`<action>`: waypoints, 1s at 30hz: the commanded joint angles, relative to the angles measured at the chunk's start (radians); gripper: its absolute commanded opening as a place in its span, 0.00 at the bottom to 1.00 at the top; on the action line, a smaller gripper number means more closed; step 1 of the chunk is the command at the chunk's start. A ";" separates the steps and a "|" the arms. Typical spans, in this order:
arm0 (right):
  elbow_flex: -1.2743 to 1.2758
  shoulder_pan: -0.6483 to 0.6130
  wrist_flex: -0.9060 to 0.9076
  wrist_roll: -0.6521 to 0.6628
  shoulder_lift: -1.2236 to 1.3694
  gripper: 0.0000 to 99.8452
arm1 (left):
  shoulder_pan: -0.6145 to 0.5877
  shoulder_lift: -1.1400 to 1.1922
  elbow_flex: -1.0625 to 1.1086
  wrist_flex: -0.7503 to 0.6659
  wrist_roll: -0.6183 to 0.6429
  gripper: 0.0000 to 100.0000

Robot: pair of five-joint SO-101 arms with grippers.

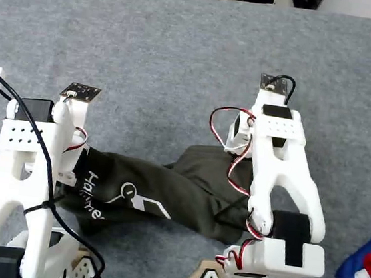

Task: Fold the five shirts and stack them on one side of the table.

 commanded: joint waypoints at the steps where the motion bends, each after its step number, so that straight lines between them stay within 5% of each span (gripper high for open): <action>1: -0.002 -0.013 -0.015 0.003 -0.010 0.04 | -0.008 -0.016 0.002 -0.006 -0.005 0.02; 18: -0.005 -0.361 -0.086 0.060 -0.010 0.01 | -0.006 -0.016 0.002 -0.006 -0.005 0.02; 30: -0.174 -0.088 0.157 0.124 -0.122 0.06 | -0.006 -0.016 0.002 -0.006 -0.005 0.02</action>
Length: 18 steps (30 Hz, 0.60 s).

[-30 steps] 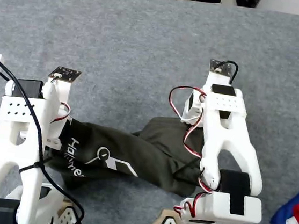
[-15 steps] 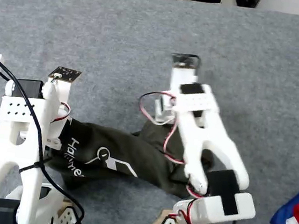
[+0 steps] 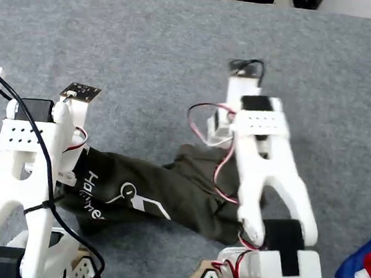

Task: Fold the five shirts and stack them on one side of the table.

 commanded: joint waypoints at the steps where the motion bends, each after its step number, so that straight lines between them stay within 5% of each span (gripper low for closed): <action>1: -0.058 0.061 0.035 0.006 -0.054 0.09 | -0.006 -0.016 0.002 -0.006 -0.005 0.02; 5: -0.059 0.081 0.026 0.008 -0.019 0.16 | -0.005 -0.016 0.002 -0.006 -0.005 0.02; 18: -0.067 0.082 -0.106 0.009 0.177 0.09 | -0.008 -0.016 0.003 -0.006 -0.005 0.02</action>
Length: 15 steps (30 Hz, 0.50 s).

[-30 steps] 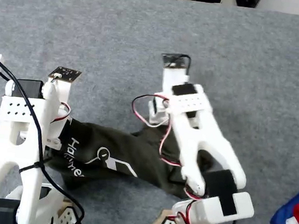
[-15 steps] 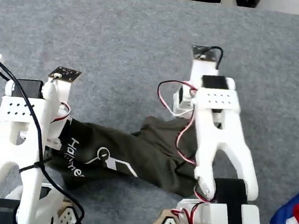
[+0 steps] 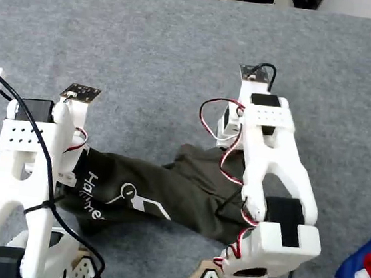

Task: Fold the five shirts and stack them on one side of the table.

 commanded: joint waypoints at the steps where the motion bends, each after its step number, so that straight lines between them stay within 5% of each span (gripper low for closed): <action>1: -0.058 0.016 -0.014 0.009 0.001 0.09 | -0.008 -0.016 -0.002 -0.006 -0.005 0.02; 15: -0.125 0.048 0.048 0.011 0.008 0.09 | -0.008 -0.016 -0.002 -0.006 -0.005 0.02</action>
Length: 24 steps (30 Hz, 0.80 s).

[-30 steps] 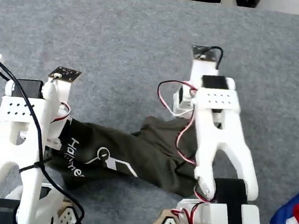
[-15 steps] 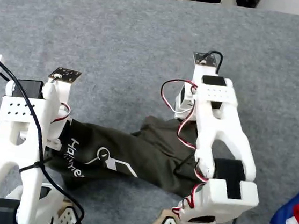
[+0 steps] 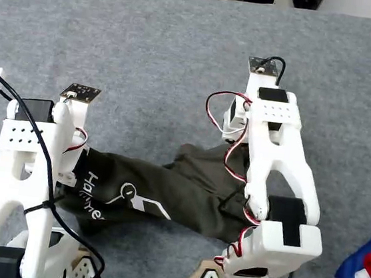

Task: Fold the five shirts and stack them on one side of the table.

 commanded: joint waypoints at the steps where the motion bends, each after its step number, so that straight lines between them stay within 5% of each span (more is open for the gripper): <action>1: -0.045 0.016 0.006 0.011 0.002 0.09 | -0.008 -0.016 -0.002 -0.006 -0.005 0.02; 24: 0.007 -0.028 0.003 0.011 0.007 0.09 | -0.008 -0.016 -0.002 -0.006 -0.005 0.12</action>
